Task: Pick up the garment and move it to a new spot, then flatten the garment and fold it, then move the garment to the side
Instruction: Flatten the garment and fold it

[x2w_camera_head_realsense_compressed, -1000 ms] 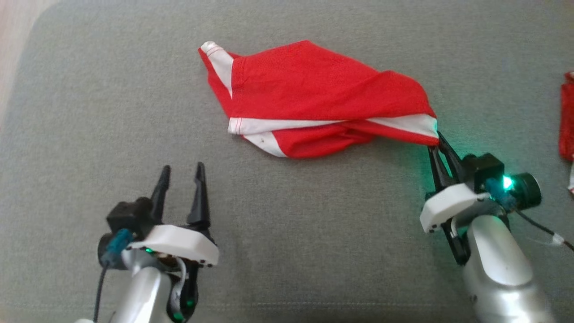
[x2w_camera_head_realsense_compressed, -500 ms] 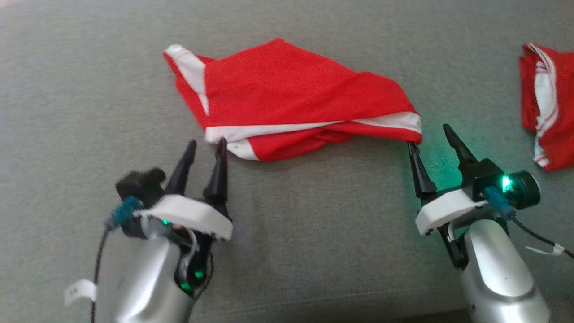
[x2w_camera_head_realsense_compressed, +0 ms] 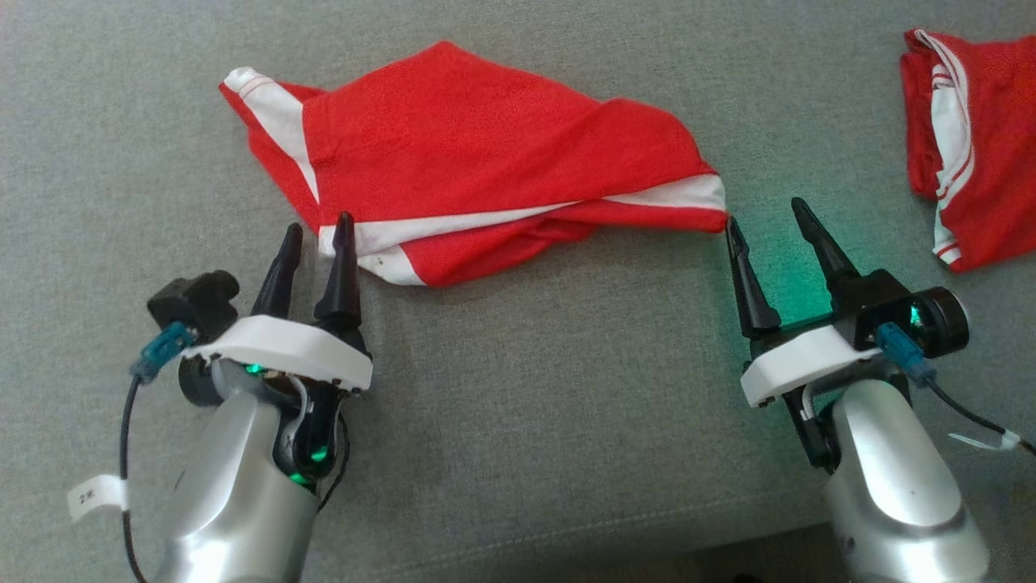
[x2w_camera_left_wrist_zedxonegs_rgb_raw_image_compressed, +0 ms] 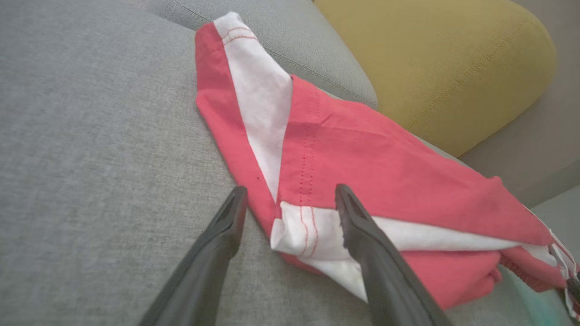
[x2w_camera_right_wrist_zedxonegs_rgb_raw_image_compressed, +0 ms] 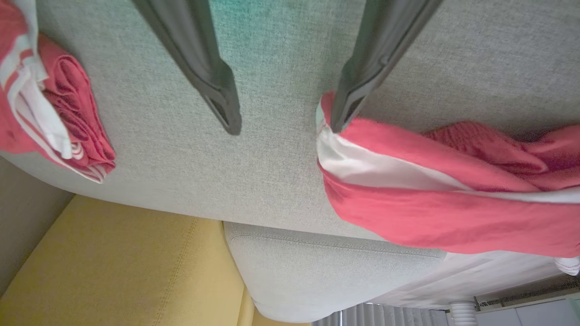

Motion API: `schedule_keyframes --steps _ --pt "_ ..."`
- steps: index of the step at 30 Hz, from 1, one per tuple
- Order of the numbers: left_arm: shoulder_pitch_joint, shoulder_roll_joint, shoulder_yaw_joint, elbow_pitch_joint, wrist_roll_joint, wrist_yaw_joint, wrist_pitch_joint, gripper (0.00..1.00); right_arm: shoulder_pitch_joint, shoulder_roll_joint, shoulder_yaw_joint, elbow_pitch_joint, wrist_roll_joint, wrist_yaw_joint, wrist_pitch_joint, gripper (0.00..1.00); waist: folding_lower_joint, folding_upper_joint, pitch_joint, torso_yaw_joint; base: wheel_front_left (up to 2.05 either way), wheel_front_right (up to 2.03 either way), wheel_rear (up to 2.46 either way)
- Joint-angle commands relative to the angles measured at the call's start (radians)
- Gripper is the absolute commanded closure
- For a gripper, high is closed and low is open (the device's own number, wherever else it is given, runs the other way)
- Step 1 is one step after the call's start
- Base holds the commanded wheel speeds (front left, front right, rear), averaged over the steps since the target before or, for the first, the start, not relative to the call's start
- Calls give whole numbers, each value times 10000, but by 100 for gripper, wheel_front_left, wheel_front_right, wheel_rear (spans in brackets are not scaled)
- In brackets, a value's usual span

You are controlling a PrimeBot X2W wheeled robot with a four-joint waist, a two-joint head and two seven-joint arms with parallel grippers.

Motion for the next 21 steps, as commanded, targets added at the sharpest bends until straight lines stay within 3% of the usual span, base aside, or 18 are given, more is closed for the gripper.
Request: schedule_keyframes --steps 1,2,3,4,5,19,20,21 --pt "-145 87 129 -94 41 -158 -49 4 -186 38 176 -317 69 63 -107 0 0 0 27 -4 0 0 0" --pt "-144 87 -11 -55 -3 -232 -49 47 -184 38 138 -308 60 63 -107 0 0 0 37 3 0 0 0" --pt "-147 87 -59 -56 -32 -255 -49 47 -190 38 114 -298 55 63 -107 0 0 0 42 11 0 0 0" --pt "-141 87 -104 -50 -68 -273 -49 37 -199 38 97 -290 51 63 -107 0 0 0 45 18 0 0 0" --pt "-135 87 -162 -24 -74 -287 -49 0 -210 38 83 -281 50 63 -107 0 0 0 48 26 0 0 0" --pt "58 87 -434 86 -151 -194 -49 0 -396 38 79 -195 121 63 -107 0 0 0 53 50 0 0 0" --pt "82 87 -492 128 -173 -201 -49 10 -411 38 84 -200 121 63 -107 0 0 0 49 41 0 0 0" --pt "102 87 -568 194 -209 -211 -49 54 -421 38 82 -206 129 63 -107 0 0 0 46 35 0 0 0"
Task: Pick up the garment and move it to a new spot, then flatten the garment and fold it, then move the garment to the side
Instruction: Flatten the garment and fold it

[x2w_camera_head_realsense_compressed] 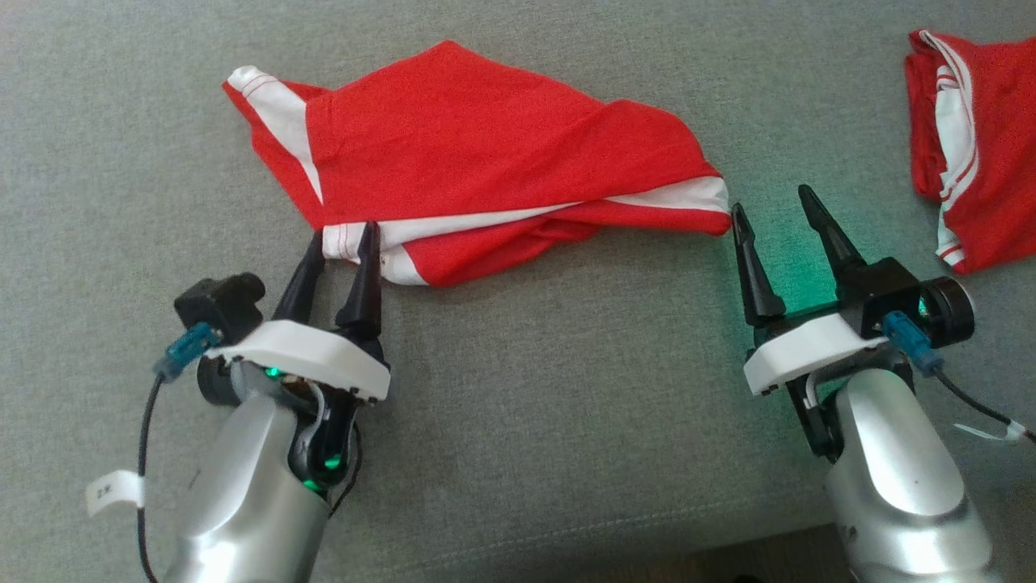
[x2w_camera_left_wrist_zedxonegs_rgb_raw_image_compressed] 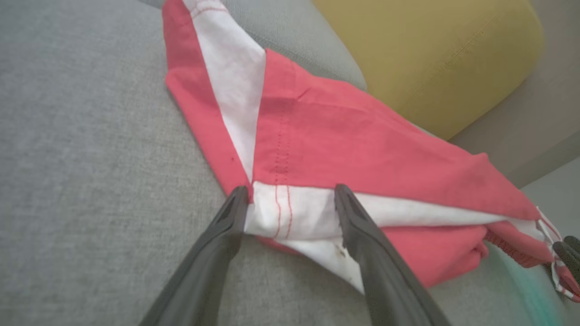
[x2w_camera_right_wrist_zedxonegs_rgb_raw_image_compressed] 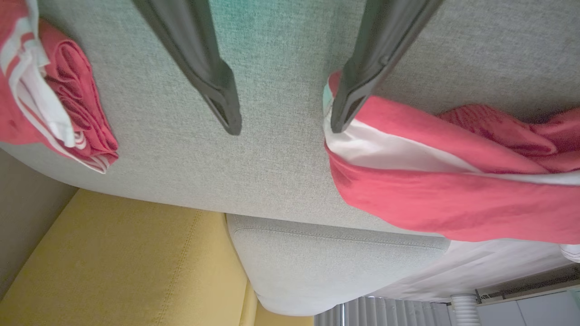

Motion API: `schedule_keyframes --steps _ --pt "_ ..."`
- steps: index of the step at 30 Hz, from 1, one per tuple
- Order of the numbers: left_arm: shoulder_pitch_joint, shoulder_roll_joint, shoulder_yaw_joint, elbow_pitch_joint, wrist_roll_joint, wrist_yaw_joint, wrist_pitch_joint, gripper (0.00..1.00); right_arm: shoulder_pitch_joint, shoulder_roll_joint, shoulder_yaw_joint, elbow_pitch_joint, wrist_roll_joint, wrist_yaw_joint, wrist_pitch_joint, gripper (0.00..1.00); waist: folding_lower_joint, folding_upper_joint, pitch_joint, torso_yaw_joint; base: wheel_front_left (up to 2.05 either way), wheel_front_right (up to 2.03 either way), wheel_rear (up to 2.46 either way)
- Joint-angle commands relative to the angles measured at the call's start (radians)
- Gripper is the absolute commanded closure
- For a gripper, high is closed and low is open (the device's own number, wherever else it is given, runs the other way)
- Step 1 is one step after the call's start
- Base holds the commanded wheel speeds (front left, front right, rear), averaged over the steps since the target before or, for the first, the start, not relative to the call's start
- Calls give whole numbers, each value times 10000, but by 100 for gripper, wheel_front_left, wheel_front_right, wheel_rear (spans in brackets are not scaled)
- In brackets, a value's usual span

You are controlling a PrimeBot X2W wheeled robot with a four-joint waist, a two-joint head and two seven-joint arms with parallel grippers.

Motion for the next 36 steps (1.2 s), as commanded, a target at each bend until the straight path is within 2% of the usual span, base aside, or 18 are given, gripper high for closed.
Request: schedule_keyframes --steps 1,2,6,17,22,23,24,25,36 --pt "216 28 65 37 -188 -11 -34 93 -200 38 184 -275 58 63 -107 0 0 0 -5 -8 0 0 0" --pt "212 28 -9 116 -153 -14 -34 100 -210 38 184 -280 64 63 -107 0 0 0 -7 -13 0 0 0" --pt "111 28 2 270 -13 59 -34 100 -256 38 170 -287 99 63 -107 0 0 0 -23 -15 0 0 0" --pt "545 28 1941 -900 974 710 -34 100 1 38 230 -215 204 63 -107 0 0 0 -437 221 0 0 0" --pt "561 28 2330 -680 1434 601 -34 100 54 38 467 -209 387 63 -107 0 0 0 -580 262 0 0 0" --pt "536 28 2358 -618 1463 559 -34 96 68 38 499 -214 430 63 -107 0 0 0 -602 269 0 0 0" --pt "504 28 2388 -582 1499 532 -34 38 89 38 526 -226 504 63 -107 0 0 0 -628 284 0 0 0" --pt "475 28 2423 -578 1522 512 -34 0 113 38 566 -258 594 63 -107 0 0 0 -649 299 0 0 0" --pt "1438 28 2560 -1571 2909 985 -34 0 872 38 831 -977 2204 63 -107 0 0 0 -1428 657 0 0 0"
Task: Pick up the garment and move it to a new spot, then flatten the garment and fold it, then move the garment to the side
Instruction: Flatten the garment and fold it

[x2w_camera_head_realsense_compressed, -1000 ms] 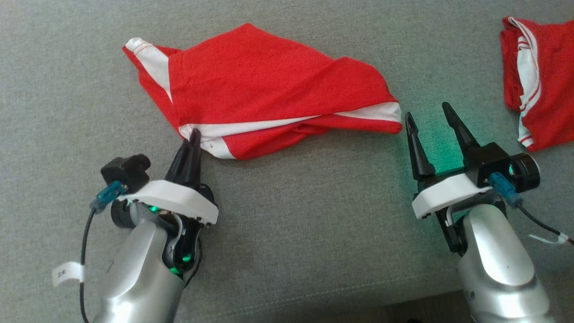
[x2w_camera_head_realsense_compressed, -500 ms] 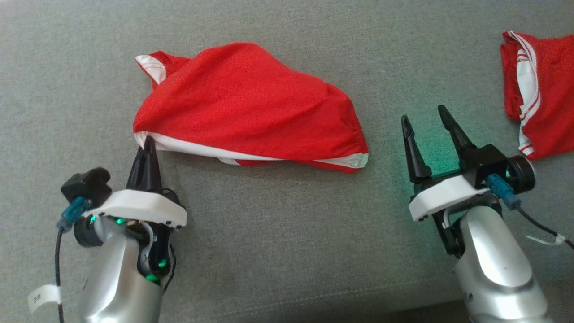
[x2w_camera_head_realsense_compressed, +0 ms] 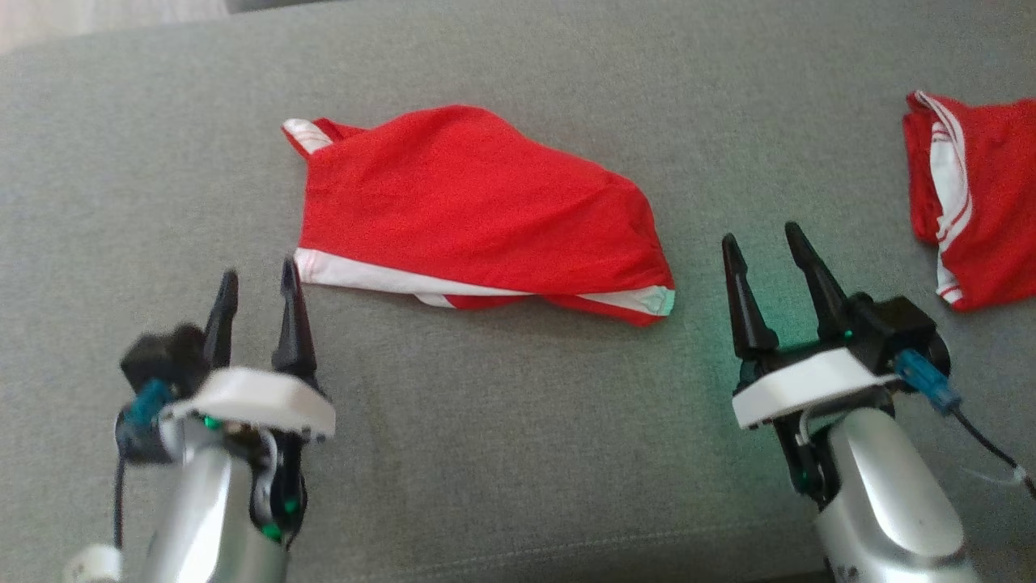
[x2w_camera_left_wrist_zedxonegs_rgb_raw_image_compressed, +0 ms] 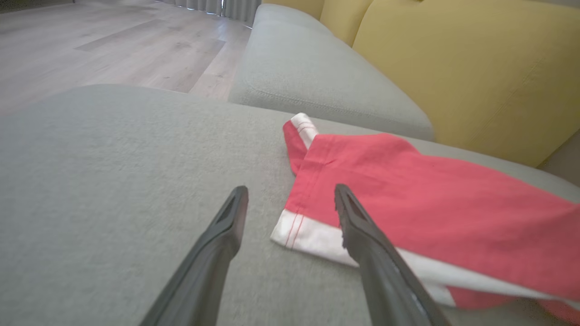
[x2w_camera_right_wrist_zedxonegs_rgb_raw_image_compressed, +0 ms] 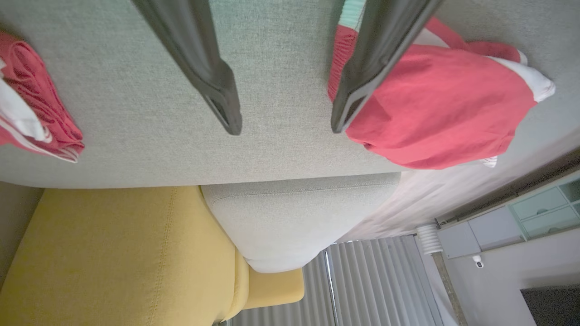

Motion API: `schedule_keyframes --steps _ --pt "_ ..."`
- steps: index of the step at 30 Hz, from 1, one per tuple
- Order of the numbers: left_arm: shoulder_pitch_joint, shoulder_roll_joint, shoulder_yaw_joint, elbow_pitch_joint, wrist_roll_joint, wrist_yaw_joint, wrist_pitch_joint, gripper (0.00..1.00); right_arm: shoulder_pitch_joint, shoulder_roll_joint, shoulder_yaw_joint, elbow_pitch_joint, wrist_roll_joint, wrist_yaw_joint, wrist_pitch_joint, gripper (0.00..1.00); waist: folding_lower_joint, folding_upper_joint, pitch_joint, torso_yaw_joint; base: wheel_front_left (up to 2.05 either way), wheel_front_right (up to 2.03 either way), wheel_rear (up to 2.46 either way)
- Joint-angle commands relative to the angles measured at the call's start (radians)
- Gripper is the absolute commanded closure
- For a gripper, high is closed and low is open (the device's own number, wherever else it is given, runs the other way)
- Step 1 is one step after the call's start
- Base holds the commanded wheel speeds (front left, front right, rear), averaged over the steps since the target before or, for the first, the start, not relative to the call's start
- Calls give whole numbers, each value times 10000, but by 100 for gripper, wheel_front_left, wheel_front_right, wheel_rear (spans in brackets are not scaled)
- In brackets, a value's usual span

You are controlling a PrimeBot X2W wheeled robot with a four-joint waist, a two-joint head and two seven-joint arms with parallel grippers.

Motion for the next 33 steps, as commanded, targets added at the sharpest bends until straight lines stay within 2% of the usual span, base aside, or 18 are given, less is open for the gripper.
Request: schedule_keyframes --steps 1,6,12,18,25,33 --pt "153 166 357 -380 140 88 -51 0 57 38 194 -401 212 63 -107 0 0 0 -222 136 0 0 0" --pt "908 166 191 -998 674 314 -51 0 589 38 273 -580 587 63 -107 0 0 0 -643 397 0 0 0" --pt "1576 166 -51 -1469 947 698 -51 0 913 38 234 -477 475 63 -107 0 0 0 -881 611 0 0 0" --pt "1948 166 -28 -1496 957 824 -51 0 1146 38 -94 -294 482 63 -107 0 0 0 -1158 561 0 0 0" --pt "2165 166 76 -1562 1026 959 -51 0 1361 38 -90 -240 437 63 -107 0 0 0 -1392 477 0 0 0" --pt "2155 166 -13 -1702 1093 1028 -51 0 1323 38 114 -169 503 63 -107 0 0 0 -1230 697 0 0 0"
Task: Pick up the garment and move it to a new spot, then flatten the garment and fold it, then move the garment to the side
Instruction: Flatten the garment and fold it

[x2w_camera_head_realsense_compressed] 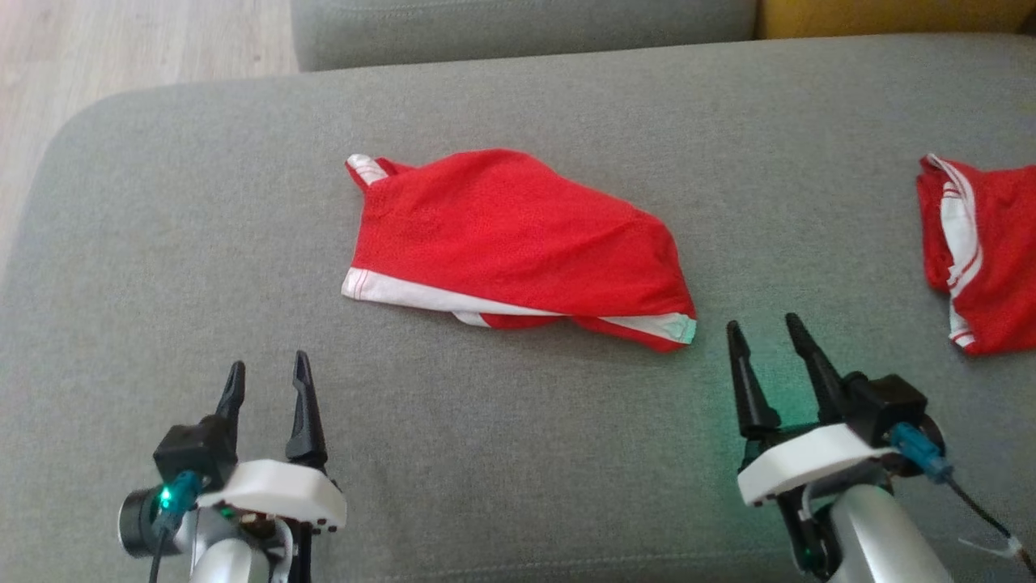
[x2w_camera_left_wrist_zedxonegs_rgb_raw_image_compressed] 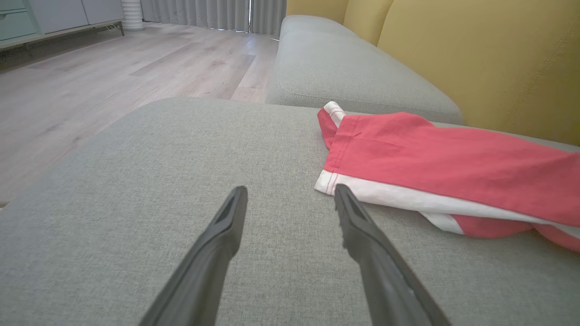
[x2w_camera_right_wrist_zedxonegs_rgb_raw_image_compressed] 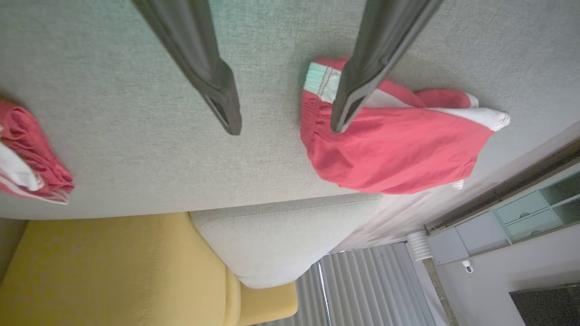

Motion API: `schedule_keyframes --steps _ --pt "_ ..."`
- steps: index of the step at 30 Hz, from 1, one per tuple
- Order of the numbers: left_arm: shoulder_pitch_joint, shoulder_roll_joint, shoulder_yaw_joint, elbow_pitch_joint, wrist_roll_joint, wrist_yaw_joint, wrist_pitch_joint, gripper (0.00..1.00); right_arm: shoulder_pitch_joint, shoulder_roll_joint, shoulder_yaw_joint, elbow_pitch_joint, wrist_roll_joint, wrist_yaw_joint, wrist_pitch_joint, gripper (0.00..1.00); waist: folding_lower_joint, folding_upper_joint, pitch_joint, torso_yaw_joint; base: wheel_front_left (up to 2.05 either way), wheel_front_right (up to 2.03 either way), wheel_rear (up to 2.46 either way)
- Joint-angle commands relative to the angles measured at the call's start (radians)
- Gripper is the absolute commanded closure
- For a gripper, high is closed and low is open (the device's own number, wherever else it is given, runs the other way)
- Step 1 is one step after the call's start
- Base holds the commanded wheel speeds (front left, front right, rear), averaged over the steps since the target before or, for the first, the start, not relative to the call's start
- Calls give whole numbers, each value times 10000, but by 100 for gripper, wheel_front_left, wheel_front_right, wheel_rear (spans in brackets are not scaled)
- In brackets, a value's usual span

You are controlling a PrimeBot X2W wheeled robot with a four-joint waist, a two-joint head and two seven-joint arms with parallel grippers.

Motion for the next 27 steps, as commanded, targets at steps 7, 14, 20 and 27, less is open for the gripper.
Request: schedule_keyframes --steps 7,14,20,27 --pt "-646 125 95 -415 -87 -55 -51 0 -850 20 641 609 -34 63 -109 0 0 0 901 308 0 0 0" --pt "-908 125 -47 -347 -185 -141 -51 0 -1286 20 553 1136 -23 63 -109 0 0 0 1286 452 0 0 0" --pt "-1123 125 -61 -309 -224 -180 -51 0 -1488 20 859 1701 -151 63 -109 0 0 0 1464 497 0 0 0" --pt "-1271 125 -69 -320 -265 -206 -51 0 -1616 20 1169 1752 -115 63 -109 44 0 0 1599 455 0 0 0"
